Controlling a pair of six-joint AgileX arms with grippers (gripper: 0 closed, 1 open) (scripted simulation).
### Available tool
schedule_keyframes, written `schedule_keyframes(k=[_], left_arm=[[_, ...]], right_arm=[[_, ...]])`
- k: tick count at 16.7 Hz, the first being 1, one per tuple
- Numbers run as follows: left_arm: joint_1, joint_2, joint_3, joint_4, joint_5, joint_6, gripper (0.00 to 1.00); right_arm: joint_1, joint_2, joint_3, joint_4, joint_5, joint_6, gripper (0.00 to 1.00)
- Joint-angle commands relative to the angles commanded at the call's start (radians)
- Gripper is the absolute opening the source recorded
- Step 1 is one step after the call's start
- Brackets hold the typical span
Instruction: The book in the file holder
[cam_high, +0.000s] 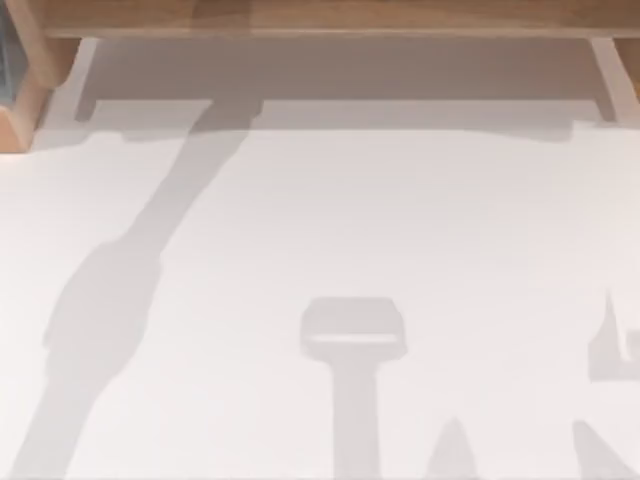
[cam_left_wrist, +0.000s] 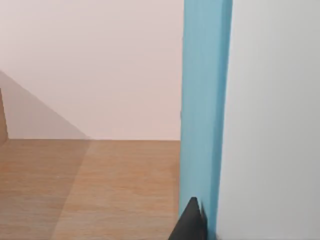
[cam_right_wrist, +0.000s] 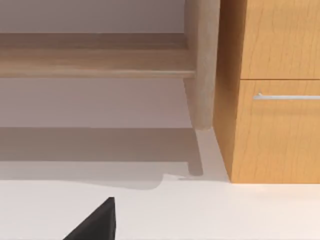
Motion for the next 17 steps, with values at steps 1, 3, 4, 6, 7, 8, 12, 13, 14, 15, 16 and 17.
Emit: schedule_keyframes(k=[1,3,4,6,7,8,12,13,14,15,16,17], left_arm=[[0.0,0.0,0.0,0.0,0.0,0.0,0.0],[0.0,0.0,0.0,0.0,0.0,0.0,0.0],[0.0,0.0,0.0,0.0,0.0,0.0,0.0],[0.0,0.0,0.0,0.0,0.0,0.0,0.0],[-0.003,-0.001,0.001,0.0,0.0,0.001,0.0],[-0.003,0.002,0.004,-0.004,-0.001,0.001,0.0],[-0.003,0.021,0.079,-0.05,-0.001,0.001,0.0],[-0.003,0.026,0.098,-0.065,-0.001,0.001,0.0],[-0.003,0.03,0.11,-0.077,-0.001,0.001,0.0],[-0.003,0.032,0.113,-0.08,-0.001,0.001,0.0],[-0.003,0.032,0.113,-0.08,-0.001,0.001,0.0],[-0.003,0.032,0.113,-0.08,-0.001,0.001,0.0]], right_arm=[[0.0,0.0,0.0,0.0,0.0,0.0,1.0],[0.0,0.0,0.0,0.0,0.0,0.0,1.0],[0.0,0.0,0.0,0.0,0.0,0.0,1.0],[0.0,0.0,0.0,0.0,0.0,0.0,1.0],[0.0,0.0,0.0,0.0,0.0,0.0,1.0],[0.0,0.0,0.0,0.0,0.0,0.0,1.0],[0.0,0.0,0.0,0.0,0.0,0.0,1.0],[0.0,0.0,0.0,0.0,0.0,0.0,1.0],[0.0,0.0,0.0,0.0,0.0,0.0,1.0],[0.0,0.0,0.0,0.0,0.0,0.0,1.0],[0.0,0.0,0.0,0.0,0.0,0.0,1.0],[0.0,0.0,0.0,0.0,0.0,0.0,1.0]])
